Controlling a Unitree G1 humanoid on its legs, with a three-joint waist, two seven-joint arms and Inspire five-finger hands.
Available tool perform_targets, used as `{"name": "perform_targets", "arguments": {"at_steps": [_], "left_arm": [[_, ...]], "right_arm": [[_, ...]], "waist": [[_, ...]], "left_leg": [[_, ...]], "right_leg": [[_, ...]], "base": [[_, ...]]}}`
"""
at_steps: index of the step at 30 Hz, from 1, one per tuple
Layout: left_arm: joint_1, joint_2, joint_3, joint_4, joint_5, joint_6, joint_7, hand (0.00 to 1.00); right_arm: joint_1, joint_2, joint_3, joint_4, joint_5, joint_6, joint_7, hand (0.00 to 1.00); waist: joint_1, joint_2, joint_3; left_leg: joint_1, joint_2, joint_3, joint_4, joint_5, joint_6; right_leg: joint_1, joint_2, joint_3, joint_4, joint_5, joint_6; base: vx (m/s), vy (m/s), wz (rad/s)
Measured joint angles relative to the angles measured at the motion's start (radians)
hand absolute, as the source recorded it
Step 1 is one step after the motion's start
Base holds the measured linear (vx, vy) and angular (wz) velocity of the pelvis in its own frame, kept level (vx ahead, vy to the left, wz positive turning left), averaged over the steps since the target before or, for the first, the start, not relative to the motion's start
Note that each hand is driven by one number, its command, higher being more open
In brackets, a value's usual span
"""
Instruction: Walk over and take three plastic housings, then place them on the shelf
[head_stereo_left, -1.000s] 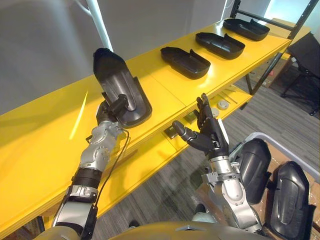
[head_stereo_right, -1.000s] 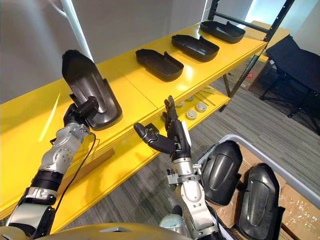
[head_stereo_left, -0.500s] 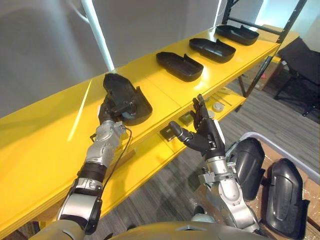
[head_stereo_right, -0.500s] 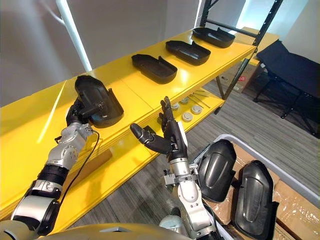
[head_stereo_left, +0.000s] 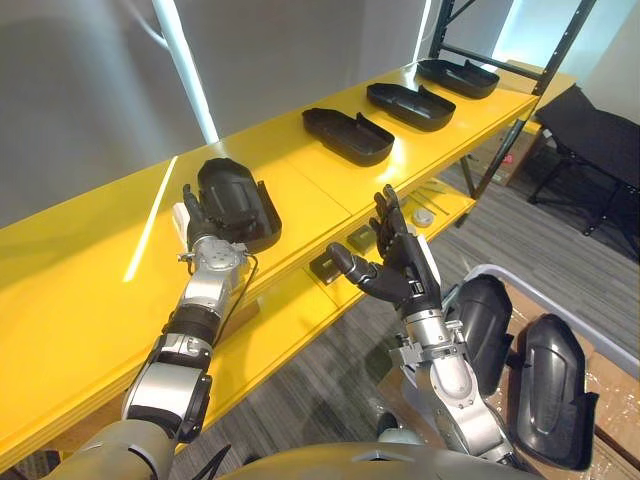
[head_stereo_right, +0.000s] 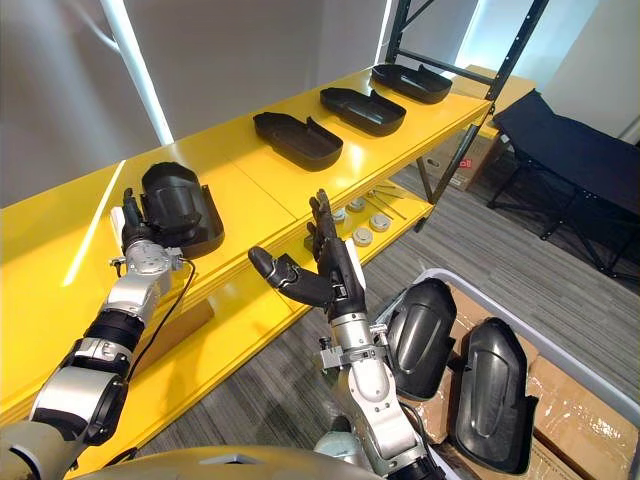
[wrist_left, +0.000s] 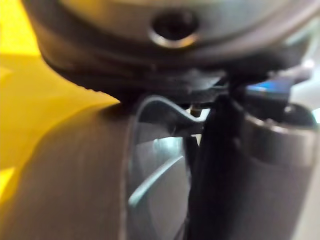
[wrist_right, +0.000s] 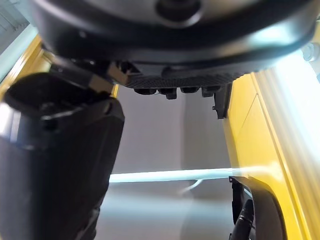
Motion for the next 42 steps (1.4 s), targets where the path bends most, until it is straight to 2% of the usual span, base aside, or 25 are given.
{"name": "perform_targets", "arguments": {"at_steps": [3, 5, 8, 12, 16, 20, 21, 23, 24, 25, 26, 29, 32, 35, 37, 40, 42], "left_arm": [[-0.029, 0.009, 0.001, 0.018, 0.124, 0.065, 0.033, 1.00], [-0.035, 0.050, 0.008, 0.011, 0.172, 0.105, 0.048, 1.00], [-0.035, 0.090, 0.034, -0.027, 0.156, 0.115, 0.078, 1.00], [-0.035, 0.115, 0.041, -0.155, 0.056, 0.093, 0.124, 1.00], [-0.035, 0.116, 0.086, -0.304, 0.017, -0.009, 0.176, 1.00], [-0.018, 0.128, 0.139, -0.482, -0.026, -0.097, 0.168, 1.00], [0.009, 0.129, 0.153, -0.542, -0.054, -0.132, 0.149, 1.00], [0.135, 0.120, 0.160, -0.731, -0.100, -0.203, 0.116, 1.00], [0.173, 0.112, 0.163, -0.771, -0.103, -0.225, 0.106, 1.00], [0.255, 0.084, 0.165, -0.844, -0.130, -0.273, 0.077, 1.00], [0.299, 0.064, 0.165, -0.880, -0.140, -0.286, 0.066, 1.00], [0.582, -0.081, 0.165, -1.031, -0.174, -0.337, -0.016, 1.00], [0.726, -0.142, 0.167, -1.039, -0.177, -0.337, -0.060, 1.00], [0.819, -0.169, 0.169, -1.042, -0.178, -0.338, -0.129, 1.00], [0.872, -0.181, 0.173, -1.058, -0.178, -0.356, -0.203, 1.00], [0.904, -0.187, 0.173, -1.090, -0.184, -0.363, -0.258, 1.00], [0.919, -0.195, 0.172, -1.092, -0.219, -0.384, -0.301, 1.00]], "right_arm": [[0.001, 0.000, 0.014, 0.005, 0.000, 0.000, -0.003, 1.00], [0.006, 0.002, 0.023, 0.009, 0.000, -0.001, -0.005, 1.00], [0.012, 0.002, 0.023, 0.020, 0.000, -0.002, -0.008, 1.00], [0.014, 0.008, 0.036, 0.030, -0.001, -0.002, -0.006, 1.00], [0.013, 0.021, 0.043, 0.030, -0.005, 0.000, 0.010, 1.00], [0.011, 0.018, 0.040, 0.030, -0.007, 0.007, 0.033, 1.00], [0.008, 0.018, 0.039, 0.029, -0.007, 0.015, 0.032, 1.00], [-0.003, 0.018, 0.031, 0.028, -0.007, 0.021, 0.025, 1.00], [-0.009, 0.018, 0.027, 0.028, -0.007, 0.021, 0.021, 1.00], [-0.026, 0.018, 0.015, 0.028, -0.007, 0.021, 0.013, 1.00], [-0.036, 0.018, 0.008, 0.028, -0.007, 0.021, 0.013, 1.00], [-0.124, 0.018, -0.031, 0.027, 0.003, 0.030, 0.039, 1.00], [-0.201, 0.017, -0.047, 0.027, 0.022, 0.043, 0.060, 1.00], [-0.282, 0.018, -0.040, 0.037, 0.033, 0.052, 0.080, 1.00], [-0.360, 0.020, -0.018, 0.054, 0.036, 0.090, 0.098, 1.00], [-0.426, 0.028, 0.019, 0.093, 0.052, 0.126, 0.106, 1.00], [-0.463, 0.063, 0.046, 0.163, 0.088, 0.167, 0.114, 1.00]], "waist": [[-0.002, -0.001, 0.000], [-0.003, 0.000, 0.000], [-0.006, 0.001, 0.000], [0.007, 0.005, 0.002], [0.007, 0.023, 0.005], [0.016, 0.042, 0.002], [0.020, 0.047, 0.000], [0.042, 0.060, -0.008], [0.044, 0.062, -0.009], [0.053, 0.064, -0.010], [0.059, 0.064, -0.010], [0.101, 0.063, -0.012], [0.145, 0.061, -0.013], [0.194, 0.056, -0.015], [0.227, 0.050, -0.017], [0.240, 0.044, -0.017], [0.263, 0.042, -0.016]], "left_leg": [[0.001, 0.006, 0.003, 0.001, 0.004, -0.005], [0.002, 0.014, 0.007, 0.004, 0.006, -0.007], [0.002, 0.014, 0.007, 0.004, 0.007, -0.008], [0.002, 0.014, 0.001, 0.004, 0.007, -0.008], [0.005, 0.013, -0.015, 0.004, 0.008, -0.007], [-0.001, 0.014, -0.037, 0.004, 0.009, -0.007], [-0.001, 0.014, -0.044, 0.004, 0.009, -0.007], [-0.004, 0.014, -0.053, 0.003, 0.009, -0.007], [-0.005, 0.014, -0.060, 0.004, 0.009, -0.007], [-0.005, 0.014, -0.076, 0.004, 0.009, -0.007], [-0.005, 0.013, -0.083, 0.004, 0.009, -0.007], [-0.020, 0.010, -0.135, 0.003, 0.014, -0.005], [-0.036, 0.011, -0.177, 0.001, 0.026, -0.004], [-0.039, 0.009, -0.213, 0.001, 0.030, -0.008], [-0.047, 0.009, -0.239, 0.000, 0.035, -0.009], [-0.068, 0.007, -0.268, 0.000, 0.045, -0.007], [-0.070, 0.006, -0.285, 0.000, 0.049, -0.005]], "right_leg": [[0.000, 0.007, 0.001, -0.002, 0.003, -0.004], [0.000, 0.017, 0.003, -0.004, 0.007, -0.006], [0.001, 0.018, 0.002, -0.005, 0.007, -0.006], [0.006, 0.017, -0.002, -0.005, 0.006, -0.008], [0.022, 0.015, -0.023, -0.007, 0.003, -0.011], [0.034, 0.015, -0.047, -0.014, 0.001, -0.014], [0.039, 0.015, -0.054, -0.014, -0.001, -0.015], [0.045, 0.015, -0.066, -0.016, -0.003, -0.017], [0.049, 0.014, -0.074, -0.016, -0.003, -0.016], [0.060, 0.013, -0.091, -0.017, -0.006, -0.014], [0.066, 0.012, -0.098, -0.017, -0.008, -0.013], [0.091, 0.008, -0.153, -0.018, -0.020, -0.009], [0.107, 0.010, -0.200, -0.023, -0.030, -0.014], [0.136, 0.013, -0.240, -0.034, -0.031, -0.014], [0.148, 0.015, -0.267, -0.036, -0.034, -0.013], [0.149, 0.017, -0.296, -0.036, -0.034, -0.014], [0.161, 0.017, -0.314, -0.037, -0.036, -0.013]], "base": [[0.01, -0.010, -0.02], [0.02, -0.026, -0.04], [0.00, -0.001, 0.01], [0.00, -0.001, 0.03], [0.01, -0.002, 0.09], [0.02, -0.003, 0.16], [0.03, 0.000, 0.20], [0.03, 0.002, 0.15], [0.03, 0.003, 0.26], [0.02, 0.004, 0.28], [0.01, 0.010, 0.38], [0.00, 0.012, 0.45], [-0.02, -0.001, 0.43], [0.00, -0.002, 0.41], [0.01, 0.007, 0.34], [0.00, 0.005, 0.31], [0.01, 0.009, 0.23]]}}
